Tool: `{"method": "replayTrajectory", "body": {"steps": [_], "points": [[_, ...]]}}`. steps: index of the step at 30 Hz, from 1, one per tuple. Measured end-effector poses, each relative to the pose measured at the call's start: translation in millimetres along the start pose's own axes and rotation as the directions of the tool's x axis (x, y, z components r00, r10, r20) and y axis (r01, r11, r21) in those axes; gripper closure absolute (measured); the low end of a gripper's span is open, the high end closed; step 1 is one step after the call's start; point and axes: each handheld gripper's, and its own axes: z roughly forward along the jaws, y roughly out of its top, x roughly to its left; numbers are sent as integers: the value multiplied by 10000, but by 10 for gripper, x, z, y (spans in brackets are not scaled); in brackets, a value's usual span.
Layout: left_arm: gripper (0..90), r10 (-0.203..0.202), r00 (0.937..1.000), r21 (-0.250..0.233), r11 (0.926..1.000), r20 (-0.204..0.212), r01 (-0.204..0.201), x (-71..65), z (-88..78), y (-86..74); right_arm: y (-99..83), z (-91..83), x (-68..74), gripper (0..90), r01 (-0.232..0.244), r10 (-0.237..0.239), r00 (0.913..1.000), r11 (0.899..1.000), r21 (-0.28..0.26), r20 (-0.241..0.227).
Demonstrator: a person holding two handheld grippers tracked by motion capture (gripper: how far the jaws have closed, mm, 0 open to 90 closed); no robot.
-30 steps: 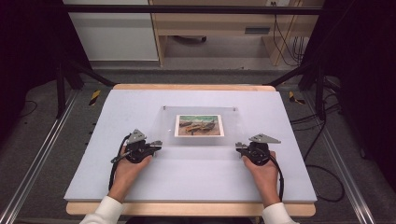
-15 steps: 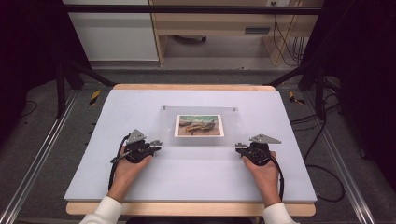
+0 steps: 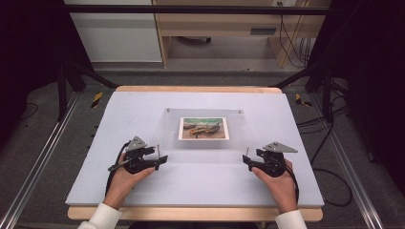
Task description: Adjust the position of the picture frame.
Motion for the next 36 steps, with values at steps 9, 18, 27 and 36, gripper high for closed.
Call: {"method": "replayTrajectory", "body": {"steps": [9, 18, 27, 36], "points": [[84, -420, 9986, -406, 9982, 320, 432, 11, -130, 51, 56, -59, -20, 169, -236, 228, 9995, 9991, -341, -227], [100, -875, 9960, -1696, 9815, 189, 894, -39, -266, 202, 224, -124, 9, 148, -119, 121, 9999, 9931, -1164, 4], [148, -1002, 9946, -1370, 9860, -272, 955, 68, -76, 377, 507, 47, 12, 239, 239, -238, 9997, 9982, -550, 17], [149, -1629, 9865, -1326, 9783, -163, 1593, 125, 43, 297, 512, 293, -45, 159, 88, -85, 9999, 9996, 262, -134]]}}
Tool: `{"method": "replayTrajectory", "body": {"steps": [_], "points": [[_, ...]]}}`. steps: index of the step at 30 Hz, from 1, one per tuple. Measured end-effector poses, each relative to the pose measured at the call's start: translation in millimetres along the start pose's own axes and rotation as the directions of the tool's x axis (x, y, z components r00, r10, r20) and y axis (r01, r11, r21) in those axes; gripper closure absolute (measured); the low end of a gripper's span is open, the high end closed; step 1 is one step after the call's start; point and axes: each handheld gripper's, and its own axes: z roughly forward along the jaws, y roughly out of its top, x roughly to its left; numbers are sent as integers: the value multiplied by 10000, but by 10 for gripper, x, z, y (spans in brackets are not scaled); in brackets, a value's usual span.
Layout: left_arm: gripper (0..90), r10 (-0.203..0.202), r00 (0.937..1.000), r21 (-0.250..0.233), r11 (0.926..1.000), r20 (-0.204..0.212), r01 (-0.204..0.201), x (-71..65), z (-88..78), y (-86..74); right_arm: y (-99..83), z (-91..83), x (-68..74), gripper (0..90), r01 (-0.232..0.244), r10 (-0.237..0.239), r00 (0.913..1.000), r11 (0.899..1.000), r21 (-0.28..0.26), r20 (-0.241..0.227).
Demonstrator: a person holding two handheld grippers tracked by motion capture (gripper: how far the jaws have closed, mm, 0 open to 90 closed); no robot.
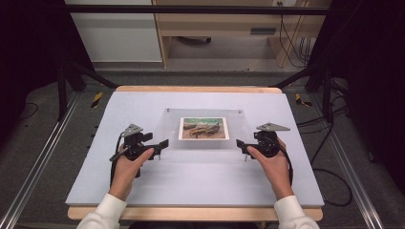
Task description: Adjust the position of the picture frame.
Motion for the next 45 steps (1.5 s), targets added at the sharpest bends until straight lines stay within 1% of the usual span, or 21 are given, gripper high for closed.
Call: {"method": "replayTrajectory", "body": {"steps": [4, 7, 15, 19, 21, 23, 25, 26, 27, 28, 30, 31, 32, 33, 34, 35, 36, 37, 38, 41, 45], "points": [[152, -46, 10000, 52, 10000, 16, 45, -6, 11, -29, -27, 21, -6, 165, -130, 130, 9999, 9999, 74, -33], [167, -234, 9997, -21, 9997, 61, 234, 13, 32, -27, -32, 35, -17, 180, -303, 303, 9995, 9995, 120, 23], [234, -542, 9980, 219, 9983, 313, 536, 80, 115, -50, -41, 71, -37, 211, -635, 637, 9976, 9979, 95, -272], [229, -674, 9966, 291, 9974, 467, 660, 68, 132, -54, -48, 80, -32, 211, -824, 831, 9951, 9965, 150, -541], [228, -815, 9954, 329, 9963, 511, 799, 77, 135, -56, -52, 86, -36, 207, -968, 980, 9925, 9951, 206, -732], [222, -1161, 9910, 392, 9927, 659, 1137, 94, 138, -67, -58, 88, -46, 206, -1095, 1110, 9906, 9937, 226, -804], [218, -1358, 9876, 424, 9902, 782, 1328, 120, 141, -78, -65, 92, -56, 205, -1248, 1265, 9883, 9919, 245, -854], [217, -1402, 9869, 431, 9896, 804, 1371, 124, 143, -80, -76, 93, -61, 204, -1440, 1456, 9851, 9893, 238, -915], [216, -1456, 9859, 458, 9888, 826, 1422, 126, 144, -81, -84, 97, -71, 200, -1460, 1472, 9843, 9891, 191, -970], [215, -1485, 9854, 467, 9883, 839, 1449, 129, 146, -81, -92, 96, -77, 199, -1627, 1643, 9809, 9864, 237, -1039], [214, -1542, 9842, 502, 9874, 875, 1502, 132, 148, -83, -96, 92, -88, 200, -1696, 1716, 9788, 9851, 275, -1118], [209, -1624, 9820, 564, 9859, 968, 1575, 135, 152, -85, -95, 90, -87, 199, -1708, 1730, 9786, 9849, 295, -1117], [212, -1664, 9791, 633, 9851, 1168, 1599, 139, 163, -91, -94, 90, -86, 198, -1721, 1746, 9783, 9846, 314, -1114], [211, -1825, 9734, 720, 9821, 1384, 1739, 132, 175, -99, -94, 91, -86, 196, -1778, 1806, 9770, 9835, 344, -1130], [208, -1877, 9717, 722, 9812, 1434, 1789, 127, 182, -103, -94, 88, -86, 196, -1910, 1947, 9740, 9807, 422, -1161], [207, -1834, 9734, 693, 9821, 1372, 1752, 127, 186, -102, -95, 88, -91, 196, -1943, 1983, 9729, 9800, 439, -1190], [206, -1834, 9737, 700, 9820, 1350, 1752, 125, 188, -100, -98, 89, -98, 195, -1956, 1998, 9721, 9796, 455, -1229], [206, -1877, 9726, 712, 9812, 1375, 1793, 123, 190, -100, -101, 89, -106, 195, -1985, 2029, 9708, 9790, 464, -1280], [206, -1875, 9724, 709, 9813, 1389, 1791, 125, 191, -101, -102, 85, -106, 195, -2110, 2164, 9675, 9760, 538, -1306], [207, -1860, 9729, 705, 9816, 1373, 1777, 125, 191, -100, -105, 81, -121, 195, -2148, 2214, 9648, 9748, 601, -1422], [207, -1858, 9728, 706, 9816, 1383, 1775, 127, 191, -100, -115, 83, -136, 192, -2355, 2435, 9576, 9695, 687, -1539]]}}
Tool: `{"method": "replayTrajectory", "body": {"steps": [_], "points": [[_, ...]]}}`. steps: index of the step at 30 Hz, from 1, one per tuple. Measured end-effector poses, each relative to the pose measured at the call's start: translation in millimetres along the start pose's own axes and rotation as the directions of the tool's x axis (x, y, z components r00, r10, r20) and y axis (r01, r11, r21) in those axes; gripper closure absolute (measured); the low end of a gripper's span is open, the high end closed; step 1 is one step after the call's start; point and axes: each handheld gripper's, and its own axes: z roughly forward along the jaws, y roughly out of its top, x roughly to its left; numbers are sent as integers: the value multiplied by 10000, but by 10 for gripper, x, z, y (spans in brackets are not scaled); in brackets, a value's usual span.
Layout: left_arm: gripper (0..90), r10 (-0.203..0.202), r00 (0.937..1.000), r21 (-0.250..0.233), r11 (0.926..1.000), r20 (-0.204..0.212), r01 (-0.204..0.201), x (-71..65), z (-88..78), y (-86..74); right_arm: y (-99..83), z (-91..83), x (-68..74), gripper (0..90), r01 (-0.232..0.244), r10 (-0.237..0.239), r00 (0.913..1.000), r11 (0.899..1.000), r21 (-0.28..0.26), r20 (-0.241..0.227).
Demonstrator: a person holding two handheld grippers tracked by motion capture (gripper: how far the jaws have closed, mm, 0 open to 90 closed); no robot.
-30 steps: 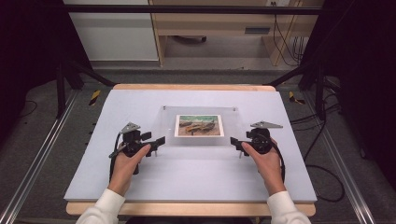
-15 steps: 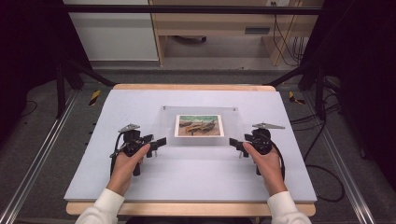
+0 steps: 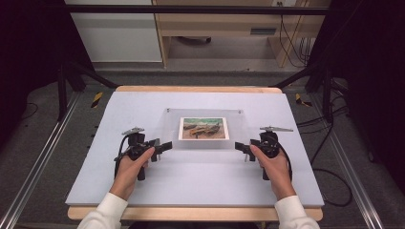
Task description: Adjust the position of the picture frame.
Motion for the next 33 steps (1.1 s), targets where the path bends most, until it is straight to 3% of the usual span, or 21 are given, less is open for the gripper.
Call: {"method": "replayTrajectory", "body": {"steps": [4, 15, 23, 33], "points": [[208, 36, 10000, -36, 10000, -38, -36, -2, 0, -4, -24, 23, -31, 193, -442, 446, 9976, 9990, 86, -538], [222, 127, 9999, 59, 9999, -26, -127, 9, -15, 7, -26, 32, -3, 204, -327, 327, 9989, 9995, 9, -332], [248, 238, 9996, 7, 9997, -147, -238, -15, -41, -6, -45, 6, 9, 213, -24, 22, 9994, 10000, -43, -342], [332, 960, 9941, -127, 9952, -499, -968, -140, -190, -81, -140, -143, 135, 275, 977, -973, 9951, 9949, -265, 166]]}}
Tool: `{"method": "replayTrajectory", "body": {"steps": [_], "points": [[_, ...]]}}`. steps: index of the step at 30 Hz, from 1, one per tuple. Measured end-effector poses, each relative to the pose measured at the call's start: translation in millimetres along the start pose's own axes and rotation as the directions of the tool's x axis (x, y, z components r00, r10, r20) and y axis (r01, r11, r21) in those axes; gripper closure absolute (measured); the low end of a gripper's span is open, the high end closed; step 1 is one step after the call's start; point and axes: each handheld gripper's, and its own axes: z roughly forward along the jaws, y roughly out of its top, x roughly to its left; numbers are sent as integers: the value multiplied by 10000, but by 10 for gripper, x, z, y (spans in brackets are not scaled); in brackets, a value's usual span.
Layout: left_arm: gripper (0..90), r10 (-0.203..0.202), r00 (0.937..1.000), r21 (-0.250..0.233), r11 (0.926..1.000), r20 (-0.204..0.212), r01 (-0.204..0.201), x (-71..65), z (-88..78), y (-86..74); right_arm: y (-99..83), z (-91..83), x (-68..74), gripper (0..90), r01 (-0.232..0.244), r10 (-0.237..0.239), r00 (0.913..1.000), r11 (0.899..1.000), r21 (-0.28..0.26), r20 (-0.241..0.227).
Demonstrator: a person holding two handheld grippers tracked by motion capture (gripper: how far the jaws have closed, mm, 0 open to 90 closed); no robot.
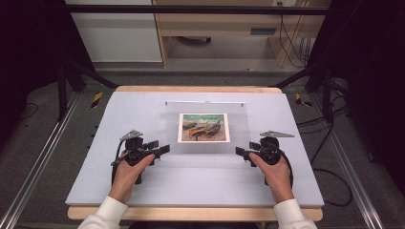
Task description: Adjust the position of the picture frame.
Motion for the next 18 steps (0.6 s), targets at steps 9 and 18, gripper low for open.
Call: {"method": "replayTrajectory", "body": {"steps": [9, 18], "points": [[373, 329, 9993, -10, 9995, -194, -329, -72, -101, -64, -73, -90, 57, 338, 500, -498, 9987, 9986, -144, 122], [423, 429, 9990, 50, 9991, -138, -429, -83, -157, -87, -151, -164, 89, 377, 837, -832, 9963, 9962, -249, 199]]}}
